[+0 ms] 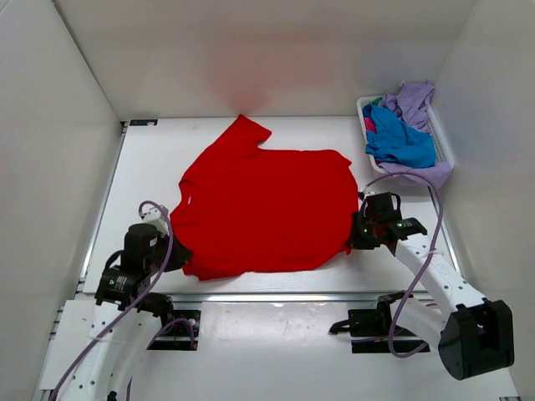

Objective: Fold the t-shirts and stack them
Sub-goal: Flatten out the tshirt

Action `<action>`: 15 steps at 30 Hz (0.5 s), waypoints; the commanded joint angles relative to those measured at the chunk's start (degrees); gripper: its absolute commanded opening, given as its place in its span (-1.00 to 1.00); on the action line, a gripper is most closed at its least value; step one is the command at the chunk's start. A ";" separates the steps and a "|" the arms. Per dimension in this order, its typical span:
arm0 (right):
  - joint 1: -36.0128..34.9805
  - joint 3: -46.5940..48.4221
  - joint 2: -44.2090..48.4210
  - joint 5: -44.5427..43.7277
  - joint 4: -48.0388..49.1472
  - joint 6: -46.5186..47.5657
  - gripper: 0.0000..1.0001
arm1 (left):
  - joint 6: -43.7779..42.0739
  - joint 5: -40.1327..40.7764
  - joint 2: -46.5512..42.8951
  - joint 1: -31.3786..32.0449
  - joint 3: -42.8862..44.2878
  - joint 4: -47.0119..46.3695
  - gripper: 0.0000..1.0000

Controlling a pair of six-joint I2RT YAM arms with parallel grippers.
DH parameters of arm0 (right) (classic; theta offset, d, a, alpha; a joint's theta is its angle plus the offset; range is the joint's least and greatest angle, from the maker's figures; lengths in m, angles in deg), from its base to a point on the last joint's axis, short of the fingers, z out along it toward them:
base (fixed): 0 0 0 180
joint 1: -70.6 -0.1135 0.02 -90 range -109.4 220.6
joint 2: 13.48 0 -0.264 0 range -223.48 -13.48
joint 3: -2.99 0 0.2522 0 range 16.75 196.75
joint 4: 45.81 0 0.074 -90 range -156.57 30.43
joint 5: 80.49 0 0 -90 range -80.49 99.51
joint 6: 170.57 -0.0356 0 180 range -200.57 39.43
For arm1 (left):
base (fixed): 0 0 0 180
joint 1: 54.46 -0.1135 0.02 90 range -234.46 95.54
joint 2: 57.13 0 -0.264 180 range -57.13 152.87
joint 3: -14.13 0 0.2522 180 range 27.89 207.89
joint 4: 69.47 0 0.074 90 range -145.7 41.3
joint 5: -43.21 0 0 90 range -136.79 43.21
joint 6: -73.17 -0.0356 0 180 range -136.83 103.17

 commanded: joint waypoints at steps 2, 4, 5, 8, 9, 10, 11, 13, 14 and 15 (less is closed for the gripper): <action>-1.09 3.63 -3.47 -0.36 -4.13 -3.27 -1.00 | 2.88 -3.78 -3.56 -0.87 0.06 3.21 -1.00; -1.70 4.60 -4.09 0.07 -6.06 -4.50 -0.99 | 2.80 -3.87 -3.57 -1.56 0.32 3.73 -1.00; -1.88 5.29 -4.01 -0.01 -7.37 -5.63 -0.99 | 2.62 -3.70 -3.22 -1.14 0.93 3.74 -1.00; -3.81 6.35 -2.96 -1.85 -11.59 -8.53 -1.00 | 1.65 -3.34 -2.52 -1.04 2.69 5.76 -1.00; -4.34 6.36 -2.08 -2.21 -13.43 -9.15 -1.00 | 0.61 -3.43 -2.16 -1.13 3.13 6.71 -1.00; -3.91 6.44 -1.55 -2.47 -14.06 -9.60 -0.98 | 0.34 -3.26 -2.07 -1.57 3.31 7.42 -1.00; -3.21 6.01 -0.50 -1.95 -15.46 -9.95 -1.00 | 0.25 -3.17 -2.25 -1.22 3.83 8.12 -1.00; -1.88 4.87 1.52 -1.42 -18.45 -10.04 -1.00 | 0.24 -3.34 -2.69 -1.04 4.01 8.92 -1.00; -1.53 4.51 2.66 -1.24 -18.98 -10.21 -0.99 | 0.07 -3.26 -2.86 -1.22 4.10 9.53 -1.00; -1.27 3.38 3.98 -1.68 -20.21 -10.04 -1.00 | -0.02 -3.34 -3.13 -1.13 4.27 10.06 -1.00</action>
